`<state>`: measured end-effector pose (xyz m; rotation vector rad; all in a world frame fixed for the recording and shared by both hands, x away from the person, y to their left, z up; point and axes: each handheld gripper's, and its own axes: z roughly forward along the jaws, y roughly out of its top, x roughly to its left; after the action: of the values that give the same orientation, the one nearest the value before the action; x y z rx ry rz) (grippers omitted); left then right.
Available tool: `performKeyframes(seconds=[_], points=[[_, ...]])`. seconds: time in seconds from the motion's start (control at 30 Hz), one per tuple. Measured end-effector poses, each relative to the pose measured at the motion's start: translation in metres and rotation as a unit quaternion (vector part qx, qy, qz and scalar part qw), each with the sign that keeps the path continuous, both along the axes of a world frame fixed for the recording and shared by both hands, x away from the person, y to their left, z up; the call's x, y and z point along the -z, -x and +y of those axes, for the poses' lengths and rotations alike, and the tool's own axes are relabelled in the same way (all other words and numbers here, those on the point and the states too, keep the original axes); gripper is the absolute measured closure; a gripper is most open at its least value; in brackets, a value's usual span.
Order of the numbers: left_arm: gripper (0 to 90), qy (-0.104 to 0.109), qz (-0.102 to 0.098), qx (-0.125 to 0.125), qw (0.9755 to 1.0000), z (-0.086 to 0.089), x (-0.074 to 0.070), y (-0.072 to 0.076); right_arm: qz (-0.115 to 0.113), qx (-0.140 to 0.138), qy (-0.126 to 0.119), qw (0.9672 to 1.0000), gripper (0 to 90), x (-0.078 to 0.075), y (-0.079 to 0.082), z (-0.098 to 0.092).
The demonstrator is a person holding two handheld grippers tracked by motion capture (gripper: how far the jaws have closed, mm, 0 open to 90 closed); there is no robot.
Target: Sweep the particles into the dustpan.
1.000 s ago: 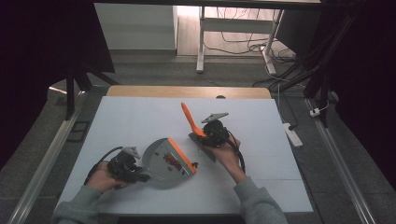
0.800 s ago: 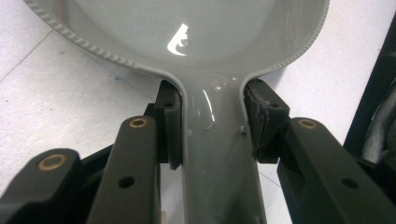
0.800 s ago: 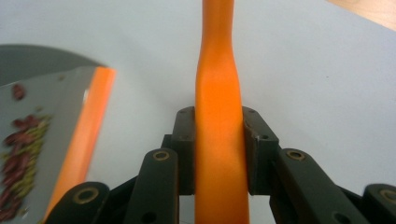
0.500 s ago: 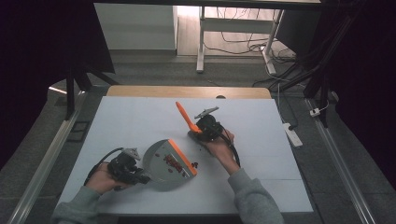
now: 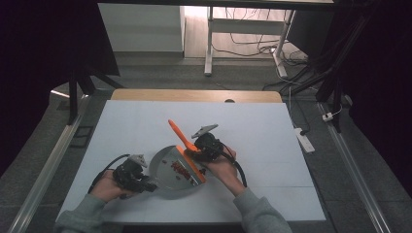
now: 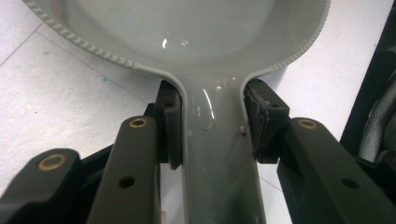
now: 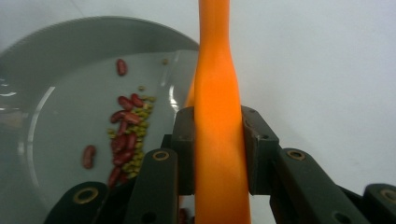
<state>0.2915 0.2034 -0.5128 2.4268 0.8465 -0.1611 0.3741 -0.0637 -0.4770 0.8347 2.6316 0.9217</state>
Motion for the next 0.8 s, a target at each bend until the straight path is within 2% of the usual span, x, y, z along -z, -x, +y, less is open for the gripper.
performKeyframes(seconds=[0.07, 0.13, 0.27, 0.33, 0.43, 0.53, 0.6, 0.67, 0.8], points=[[61.4, 0.000, 0.000, 0.000, 1.0000, 0.000, 0.000, 0.000, 0.002, 0.001, -0.003, 1.0000, 70.3, 0.000, 0.002, 0.001], [61.4, 0.000, 0.001, 0.001, 1.0000, 0.000, 0.000, 0.000, 0.015, 0.005, -0.017, 0.9997, 70.4, 0.000, 0.003, -0.001], [61.4, -0.001, 0.001, 0.002, 1.0000, 0.001, 0.000, -0.001, 0.024, 0.009, -0.036, 0.9990, 70.4, 0.000, 0.005, -0.002], [61.4, -0.002, 0.001, 0.002, 1.0000, 0.000, 0.000, -0.001, 0.036, 0.008, -0.054, 0.9978, 70.4, 0.000, 0.006, -0.002], [61.4, -0.002, 0.001, 0.001, 1.0000, 0.000, 0.000, -0.001, 0.053, -0.002, -0.082, 0.9952, 70.5, -0.002, 0.008, 0.002], [61.4, -0.002, 0.001, 0.001, 1.0000, 0.001, 0.000, -0.001, 0.051, -0.022, -0.091, 0.9943, 70.5, -0.003, 0.012, 0.015], [61.4, -0.001, 0.001, 0.001, 1.0000, 0.001, 0.001, -0.001, 0.067, -0.034, -0.113, 0.9908, 70.5, -0.006, 0.013, 0.020], [61.4, -0.002, 0.001, 0.001, 1.0000, 0.001, 0.001, -0.001, 0.050, -0.036, -0.120, 0.9909, 70.5, -0.012, 0.013, 0.020], [61.4, -0.001, 0.003, 0.001, 1.0000, 0.001, 0.001, -0.001, 0.022, -0.019, -0.124, 0.9918, 70.5, -0.022, 0.010, 0.009]])
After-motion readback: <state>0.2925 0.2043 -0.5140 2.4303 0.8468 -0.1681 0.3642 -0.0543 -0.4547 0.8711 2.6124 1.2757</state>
